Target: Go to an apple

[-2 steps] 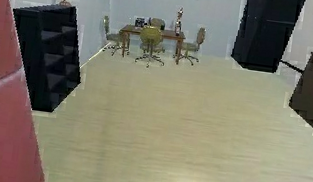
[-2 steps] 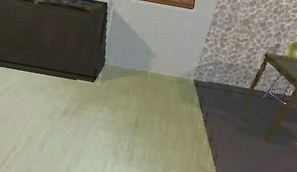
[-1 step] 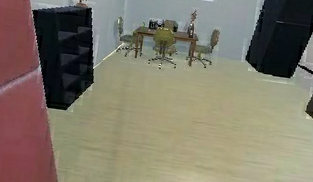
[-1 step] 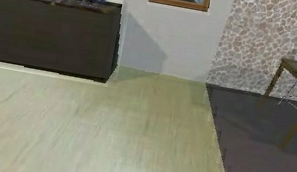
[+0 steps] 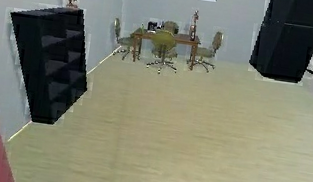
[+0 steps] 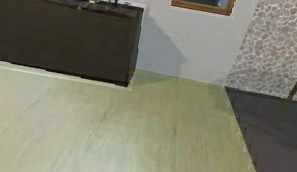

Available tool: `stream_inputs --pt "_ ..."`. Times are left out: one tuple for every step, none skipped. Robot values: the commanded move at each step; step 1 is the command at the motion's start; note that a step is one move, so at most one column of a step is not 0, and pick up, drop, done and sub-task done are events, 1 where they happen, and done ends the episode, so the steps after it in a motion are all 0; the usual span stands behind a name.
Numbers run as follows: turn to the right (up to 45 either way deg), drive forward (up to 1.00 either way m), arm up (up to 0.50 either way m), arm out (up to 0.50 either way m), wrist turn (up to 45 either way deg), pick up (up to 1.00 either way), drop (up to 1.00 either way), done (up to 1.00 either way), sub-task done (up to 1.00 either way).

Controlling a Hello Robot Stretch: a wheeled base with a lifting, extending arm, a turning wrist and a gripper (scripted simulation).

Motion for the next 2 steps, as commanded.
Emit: stream_inputs --pt "-6.0 0.0 0.0 0.0 0.0 0.0 0.0 0.0 0.0" --pt "0.0 0.8 0.0 0.0 0.0 0.0 0.0 0.0 0.0"
